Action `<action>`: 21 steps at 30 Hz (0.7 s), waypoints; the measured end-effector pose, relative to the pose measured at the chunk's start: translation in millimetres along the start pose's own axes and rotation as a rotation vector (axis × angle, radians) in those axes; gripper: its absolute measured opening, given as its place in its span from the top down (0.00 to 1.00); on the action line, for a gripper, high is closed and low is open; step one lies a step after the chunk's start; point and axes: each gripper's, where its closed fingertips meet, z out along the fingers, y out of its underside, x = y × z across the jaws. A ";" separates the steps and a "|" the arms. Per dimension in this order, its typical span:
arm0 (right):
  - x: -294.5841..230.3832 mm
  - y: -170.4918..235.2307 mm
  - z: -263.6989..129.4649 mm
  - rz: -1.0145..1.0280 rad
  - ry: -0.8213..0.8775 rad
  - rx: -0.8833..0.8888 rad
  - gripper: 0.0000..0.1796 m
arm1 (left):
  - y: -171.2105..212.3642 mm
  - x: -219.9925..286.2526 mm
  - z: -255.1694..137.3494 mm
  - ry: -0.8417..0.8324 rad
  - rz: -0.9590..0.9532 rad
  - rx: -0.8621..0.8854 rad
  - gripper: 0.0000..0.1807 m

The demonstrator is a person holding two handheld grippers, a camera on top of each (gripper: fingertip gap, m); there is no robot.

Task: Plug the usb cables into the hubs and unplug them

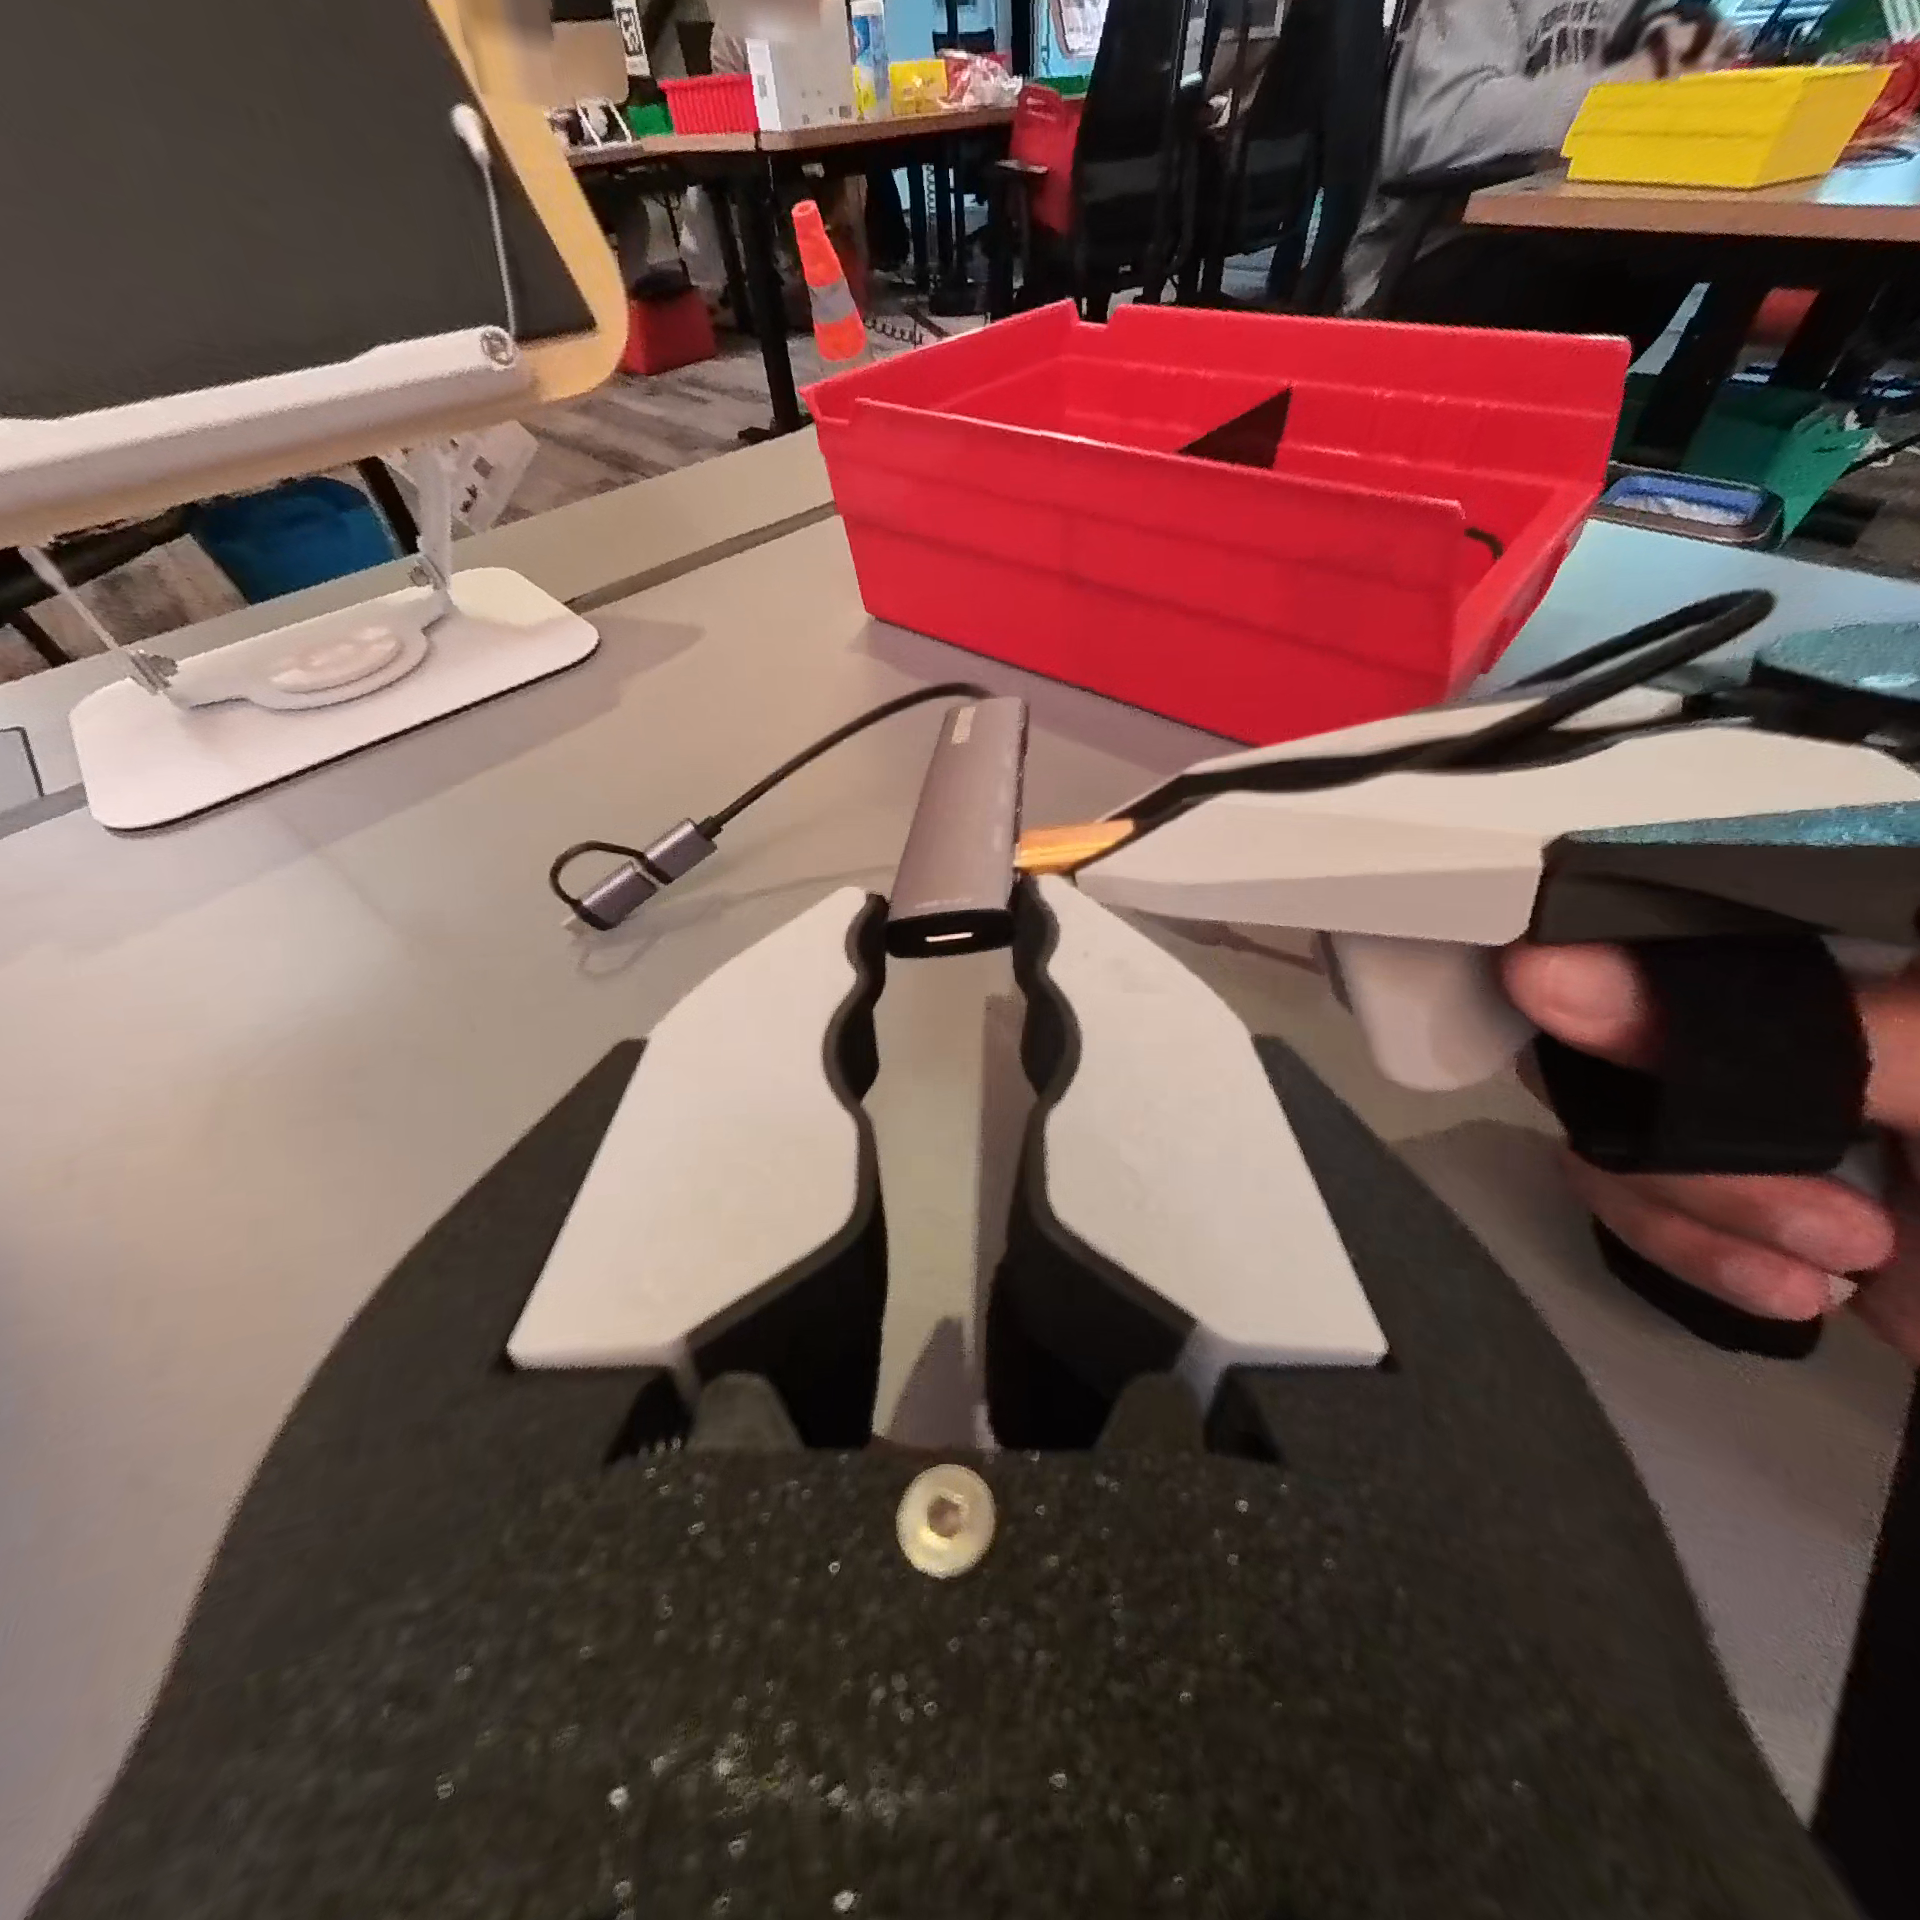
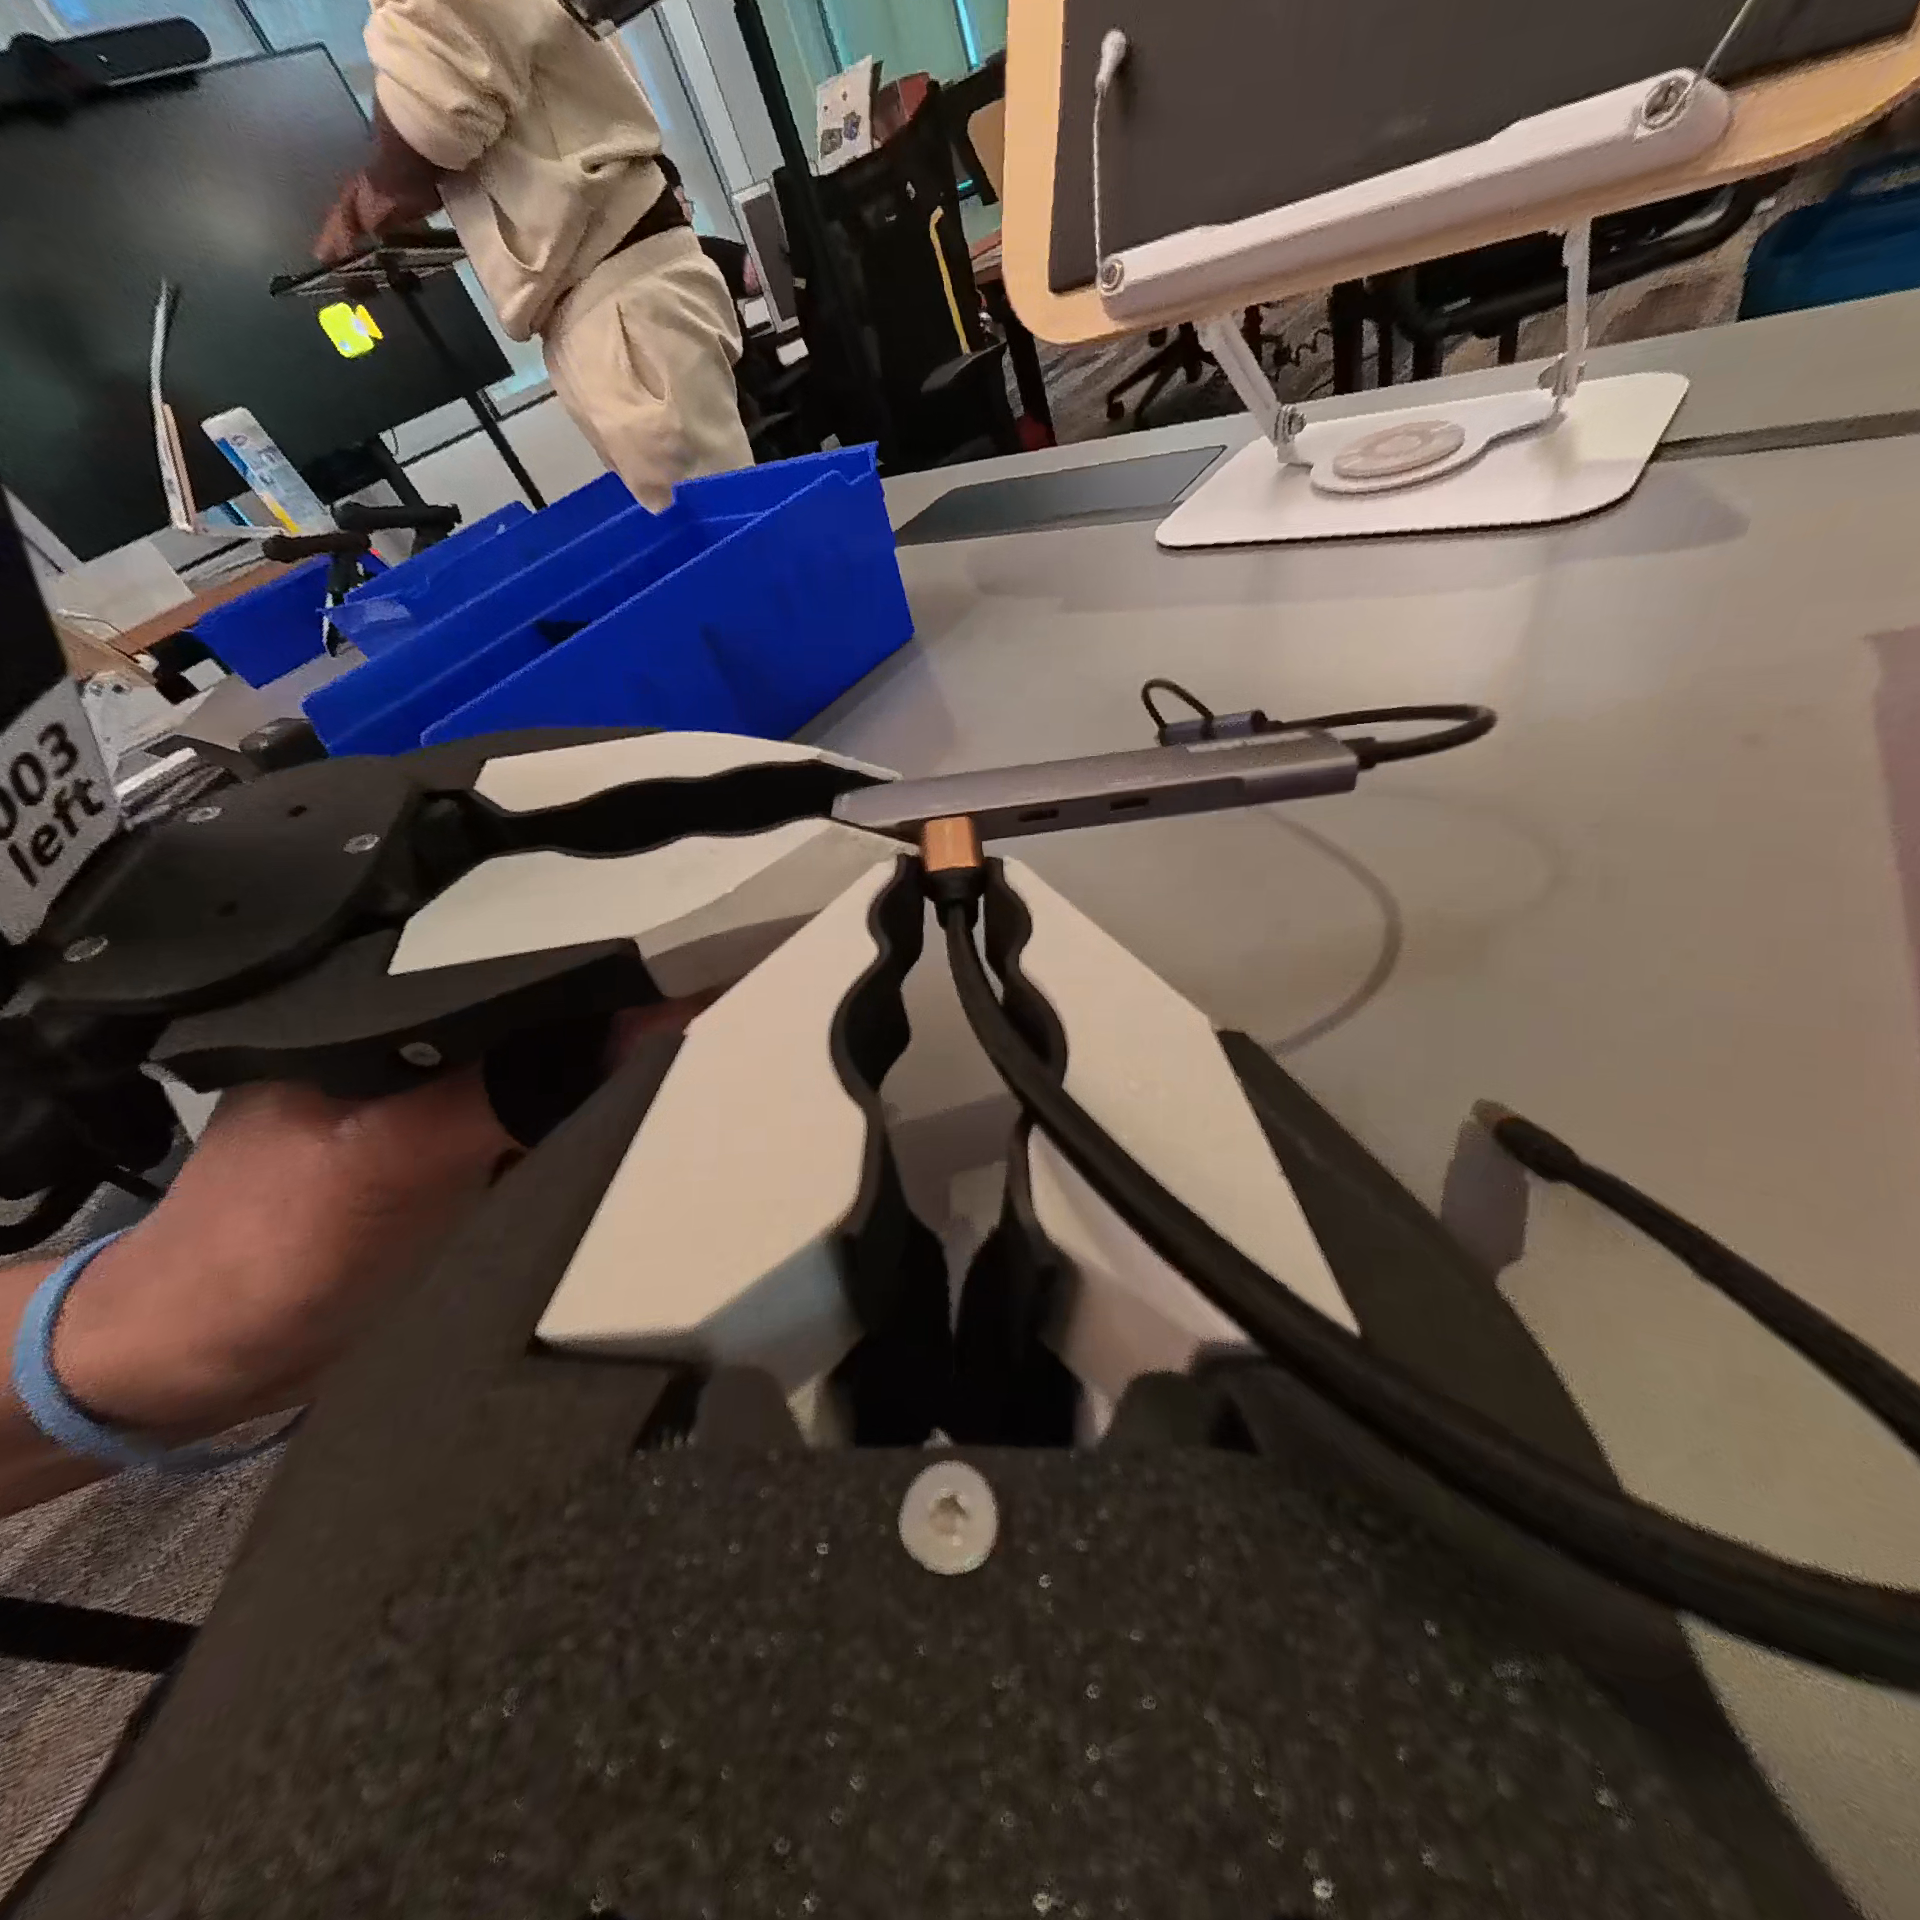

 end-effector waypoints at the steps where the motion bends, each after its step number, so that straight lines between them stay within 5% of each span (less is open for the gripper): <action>1: 0.6 -0.3 -0.1 -0.010 0.003 0.003 0.94 | 0.3 0.2 0.9 0.008 -0.014 -0.002 0.87; 10: 1.5 0.5 -1.3 -0.092 0.010 -0.018 0.94 | 1.3 2.8 2.2 0.096 -0.055 -0.009 0.87; 19: 2.7 2.4 1.1 -0.076 -0.008 -0.023 0.94 | 4.0 -0.2 2.3 0.004 -0.013 -0.016 0.87; 21: -1.0 -1.6 -4.3 -0.183 -0.079 -0.038 0.94 | 0.5 6.1 -2.4 0.101 -0.070 0.010 0.87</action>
